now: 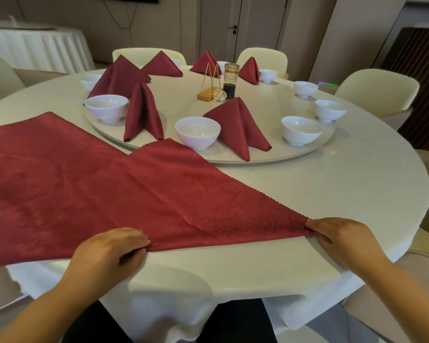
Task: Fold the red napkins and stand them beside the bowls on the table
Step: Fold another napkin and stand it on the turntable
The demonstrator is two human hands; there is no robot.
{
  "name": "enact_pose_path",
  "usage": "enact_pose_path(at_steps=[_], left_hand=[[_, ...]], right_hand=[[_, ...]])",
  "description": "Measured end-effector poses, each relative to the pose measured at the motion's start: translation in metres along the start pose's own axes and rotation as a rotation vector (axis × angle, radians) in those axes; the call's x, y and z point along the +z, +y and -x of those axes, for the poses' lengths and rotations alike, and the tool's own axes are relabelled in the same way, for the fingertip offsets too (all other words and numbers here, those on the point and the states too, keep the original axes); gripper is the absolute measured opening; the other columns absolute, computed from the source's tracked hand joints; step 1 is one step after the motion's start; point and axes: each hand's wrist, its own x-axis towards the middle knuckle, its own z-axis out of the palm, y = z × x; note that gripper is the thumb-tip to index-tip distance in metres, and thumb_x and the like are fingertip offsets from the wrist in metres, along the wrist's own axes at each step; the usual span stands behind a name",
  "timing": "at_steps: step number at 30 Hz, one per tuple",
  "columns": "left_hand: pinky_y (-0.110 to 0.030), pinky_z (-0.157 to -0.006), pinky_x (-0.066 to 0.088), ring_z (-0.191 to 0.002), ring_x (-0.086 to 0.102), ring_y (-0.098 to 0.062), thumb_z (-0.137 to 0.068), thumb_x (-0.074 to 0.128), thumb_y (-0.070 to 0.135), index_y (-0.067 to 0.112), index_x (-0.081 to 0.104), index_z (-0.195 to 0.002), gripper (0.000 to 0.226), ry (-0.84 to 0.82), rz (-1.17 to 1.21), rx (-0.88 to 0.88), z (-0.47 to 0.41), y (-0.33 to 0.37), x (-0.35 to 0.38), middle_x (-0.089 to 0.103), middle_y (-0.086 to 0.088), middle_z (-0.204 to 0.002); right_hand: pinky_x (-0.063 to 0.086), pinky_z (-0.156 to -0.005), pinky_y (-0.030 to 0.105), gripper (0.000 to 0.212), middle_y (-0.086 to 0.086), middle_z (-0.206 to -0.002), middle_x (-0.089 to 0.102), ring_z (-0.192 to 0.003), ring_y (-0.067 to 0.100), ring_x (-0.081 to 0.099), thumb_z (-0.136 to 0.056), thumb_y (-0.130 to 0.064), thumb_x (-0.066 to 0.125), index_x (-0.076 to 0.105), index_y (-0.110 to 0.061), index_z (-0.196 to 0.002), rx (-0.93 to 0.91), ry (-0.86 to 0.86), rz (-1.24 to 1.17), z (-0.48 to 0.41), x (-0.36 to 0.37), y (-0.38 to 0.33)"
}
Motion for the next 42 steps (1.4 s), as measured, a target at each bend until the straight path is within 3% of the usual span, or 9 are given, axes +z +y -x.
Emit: enact_pose_path(at_steps=[6,11,14,19,22,25,29,36,42], left_hand=[[-0.001,-0.073,0.033,-0.08,0.054,-0.006,-0.07,0.046,0.028,0.024,0.069,-0.068,0.024,-0.074,0.177,-0.02,0.011,0.004,-0.009,0.053,0.009,-0.106],[0.0,-0.078,0.038,-0.092,0.048,0.025,-0.07,0.05,0.035,0.031,0.056,-0.095,0.026,-0.118,0.364,0.008,0.03,-0.001,-0.012,0.048,0.051,-0.101],[0.0,-0.082,0.035,-0.092,0.046,0.027,-0.073,0.049,0.041,0.035,0.056,-0.1,0.029,-0.133,0.336,0.013,0.02,-0.002,-0.012,0.047,0.053,-0.099],[-0.005,-0.086,0.029,-0.103,0.043,0.017,-0.075,0.037,0.054,0.028,0.07,-0.101,0.05,-0.065,0.379,-0.071,-0.009,0.013,0.002,0.05,0.043,-0.097],[-0.001,-0.079,0.03,-0.105,0.044,0.0,-0.073,0.03,0.059,0.016,0.071,-0.098,0.065,-0.104,0.391,-0.116,-0.02,0.017,0.012,0.058,0.02,-0.096],[0.0,-0.082,0.027,-0.104,0.044,0.002,-0.073,0.026,0.061,0.024,0.07,-0.098,0.063,-0.092,0.409,-0.158,-0.019,0.016,0.014,0.052,0.029,-0.094],[-0.002,-0.088,0.028,-0.096,0.045,0.014,-0.066,0.022,0.07,0.054,0.046,-0.1,0.045,-0.148,0.52,-0.284,-0.015,0.013,0.013,0.053,0.04,-0.09],[0.002,-0.089,0.021,-0.104,0.033,0.024,-0.045,0.01,0.099,0.061,0.01,-0.116,0.081,-0.233,0.55,-0.239,-0.016,0.004,0.014,0.049,0.044,-0.098],[-0.004,-0.09,0.024,-0.102,0.044,0.006,-0.07,0.044,0.055,0.049,0.037,-0.131,0.062,-0.179,0.376,-0.095,-0.017,0.002,0.024,0.055,0.029,-0.1]], right_hand=[[0.04,-0.041,0.013,0.021,-0.007,-0.056,0.067,-0.042,0.01,0.058,-0.071,-0.012,0.056,0.074,-0.02,-0.064,0.108,-0.044,-0.051,0.007,-0.039,-0.003],[0.041,-0.066,0.001,0.043,-0.033,-0.07,0.062,-0.078,-0.008,0.058,-0.075,-0.022,0.061,0.058,-0.063,-0.063,0.298,-0.225,-0.494,0.009,-0.105,-0.007],[0.042,-0.066,0.002,0.065,-0.025,-0.068,0.065,-0.074,-0.004,0.06,-0.077,0.011,0.062,0.063,-0.053,-0.068,0.324,-0.225,-0.504,-0.01,-0.123,-0.011],[0.041,-0.058,0.0,0.036,-0.021,-0.052,0.061,-0.056,-0.009,0.057,-0.079,0.01,0.059,0.065,-0.022,-0.063,0.351,-0.202,-0.593,-0.082,-0.107,-0.036],[0.04,-0.062,0.001,0.017,-0.019,-0.066,0.058,-0.059,-0.015,0.054,-0.08,0.004,0.06,0.067,-0.011,-0.08,0.289,-0.145,-0.569,-0.131,-0.077,-0.062],[0.039,-0.068,0.012,0.012,-0.007,-0.08,0.059,-0.072,-0.001,0.054,-0.08,-0.001,0.063,0.065,-0.007,-0.09,0.301,-0.046,-0.619,-0.172,-0.034,-0.087],[0.038,-0.077,0.021,0.026,0.003,-0.105,0.061,-0.092,0.014,0.054,-0.082,-0.011,0.062,0.058,-0.008,-0.107,0.401,-0.039,-0.597,-0.208,0.02,-0.122],[0.041,-0.079,0.033,0.029,0.01,-0.107,0.063,-0.1,0.029,0.057,-0.086,-0.017,0.057,0.048,-0.005,-0.111,0.448,-0.026,-0.385,-0.225,0.063,-0.15],[0.037,-0.077,0.033,0.027,0.012,-0.102,0.063,-0.095,0.03,0.057,-0.089,-0.025,0.054,0.048,-0.006,-0.108,0.481,-0.026,-0.243,-0.221,0.079,-0.153]])
